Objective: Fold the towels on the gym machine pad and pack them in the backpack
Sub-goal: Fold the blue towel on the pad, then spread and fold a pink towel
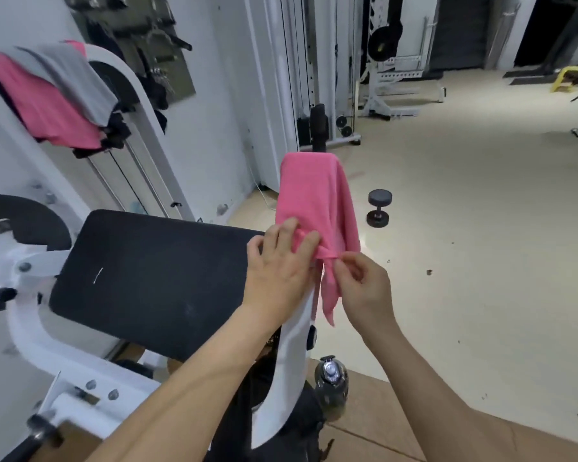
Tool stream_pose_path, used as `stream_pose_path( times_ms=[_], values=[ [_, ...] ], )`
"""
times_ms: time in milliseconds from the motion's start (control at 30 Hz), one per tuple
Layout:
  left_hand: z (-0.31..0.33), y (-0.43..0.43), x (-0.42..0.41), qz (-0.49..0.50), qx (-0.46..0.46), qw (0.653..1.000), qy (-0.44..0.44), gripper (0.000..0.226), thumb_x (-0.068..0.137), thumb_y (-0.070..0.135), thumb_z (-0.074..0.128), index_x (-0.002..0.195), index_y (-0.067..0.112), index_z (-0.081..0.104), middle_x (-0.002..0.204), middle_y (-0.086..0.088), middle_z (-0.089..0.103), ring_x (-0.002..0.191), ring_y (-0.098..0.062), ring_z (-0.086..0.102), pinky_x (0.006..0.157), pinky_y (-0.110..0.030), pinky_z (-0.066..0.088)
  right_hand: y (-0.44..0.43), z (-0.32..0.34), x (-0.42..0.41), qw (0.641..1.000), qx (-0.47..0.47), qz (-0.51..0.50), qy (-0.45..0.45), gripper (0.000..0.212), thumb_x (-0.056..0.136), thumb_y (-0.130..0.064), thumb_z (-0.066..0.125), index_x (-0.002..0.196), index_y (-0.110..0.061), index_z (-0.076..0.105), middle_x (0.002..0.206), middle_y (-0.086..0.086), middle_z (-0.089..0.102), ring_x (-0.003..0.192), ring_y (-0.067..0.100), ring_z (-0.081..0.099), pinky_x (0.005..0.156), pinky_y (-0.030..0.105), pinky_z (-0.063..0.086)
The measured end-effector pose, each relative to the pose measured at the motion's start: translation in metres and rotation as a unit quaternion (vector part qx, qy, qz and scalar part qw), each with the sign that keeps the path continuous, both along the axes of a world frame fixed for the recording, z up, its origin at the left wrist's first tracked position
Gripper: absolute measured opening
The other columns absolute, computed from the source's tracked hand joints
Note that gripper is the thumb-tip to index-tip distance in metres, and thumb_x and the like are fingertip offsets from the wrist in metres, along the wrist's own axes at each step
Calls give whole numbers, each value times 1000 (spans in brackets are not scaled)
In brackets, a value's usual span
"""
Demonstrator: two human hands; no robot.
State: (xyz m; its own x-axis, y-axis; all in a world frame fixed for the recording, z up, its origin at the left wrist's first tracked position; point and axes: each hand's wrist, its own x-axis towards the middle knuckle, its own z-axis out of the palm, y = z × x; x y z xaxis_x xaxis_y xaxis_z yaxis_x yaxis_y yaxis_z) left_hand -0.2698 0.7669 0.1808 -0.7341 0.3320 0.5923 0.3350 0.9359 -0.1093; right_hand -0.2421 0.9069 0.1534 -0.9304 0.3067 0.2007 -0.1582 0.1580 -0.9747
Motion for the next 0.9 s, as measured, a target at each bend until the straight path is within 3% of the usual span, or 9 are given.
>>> stream_pose_path(
  times_ms=[100, 200, 300, 433, 500, 600, 767, 833, 900],
  values=[
    [10, -5, 10, -99, 78, 991, -43, 16, 92, 29, 55, 101, 22, 66, 105, 2, 63, 100, -18, 53, 91, -39, 41, 14, 14, 15, 990, -81, 100, -65, 30, 96, -29, 56, 83, -7, 71, 64, 6, 60, 64, 17, 56, 64, 38, 48],
    [29, -9, 31, -136, 185, 956, -182, 13, 99, 22, 49, 100, 19, 62, 82, 6, 62, 77, -12, 54, 75, -37, 45, 31, 31, 33, 974, -63, 191, -107, 34, 89, -45, 64, 87, -12, 70, 72, 5, 65, 68, 18, 60, 66, 36, 48],
    [49, -13, 46, -112, 275, 934, -197, 11, 100, 25, 45, 99, 25, 56, 68, 5, 59, 65, -17, 56, 65, -38, 46, 40, 47, 48, 968, 56, 217, -110, 18, 79, -31, 78, 92, -25, 67, 69, 2, 67, 62, 18, 60, 62, 30, 44],
    [74, -24, 65, -121, 268, 937, -189, 18, 95, 30, 46, 82, 21, 56, 60, -3, 52, 58, -24, 49, 60, -44, 44, 30, 62, 68, 962, 210, 171, -40, 21, 86, -17, 68, 72, -32, 68, 60, -5, 61, 56, 15, 53, 55, 24, 40],
    [83, -32, 77, -128, 286, 927, -205, 23, 94, 29, 49, 77, 14, 56, 63, -10, 51, 60, -26, 46, 62, -45, 42, 22, 73, 83, 977, 135, 161, -38, 26, 88, -14, 65, 65, -25, 67, 53, -9, 53, 50, 9, 44, 49, 15, 34],
    [95, -52, 95, -147, 303, 916, -219, 31, 96, 29, 50, 76, 7, 58, 66, -13, 52, 59, -21, 43, 58, -34, 38, 6, 85, 102, 981, -25, 180, -64, 21, 89, -12, 65, 71, -1, 64, 61, 6, 49, 55, 10, 43, 48, 14, 34],
    [105, -89, 126, -192, 352, 888, -225, 37, 100, 32, 46, 74, 8, 60, 57, 1, 46, 55, -12, 40, 55, -29, 33, -34, 91, 126, 949, -265, 167, -32, 8, 93, -3, 53, 90, 0, 59, 73, 7, 61, 66, 14, 56, 54, 16, 46],
    [110, -105, 138, -201, 386, 875, -212, 37, 101, 29, 45, 71, 12, 58, 57, 10, 45, 56, -7, 41, 56, -29, 34, -46, 92, 136, 971, -178, 157, -26, 13, 90, -13, 64, 102, -10, 59, 86, 4, 68, 75, 16, 61, 56, 16, 47],
    [117, -117, 148, -209, 433, 857, -184, 33, 102, 24, 45, 74, 17, 61, 61, 13, 52, 60, -4, 47, 60, -26, 39, -55, 97, 140, 989, 13, 143, -35, 60, 77, -33, 79, 129, -32, 48, 114, -2, 64, 92, 14, 65, 69, 21, 52]
  ],
)
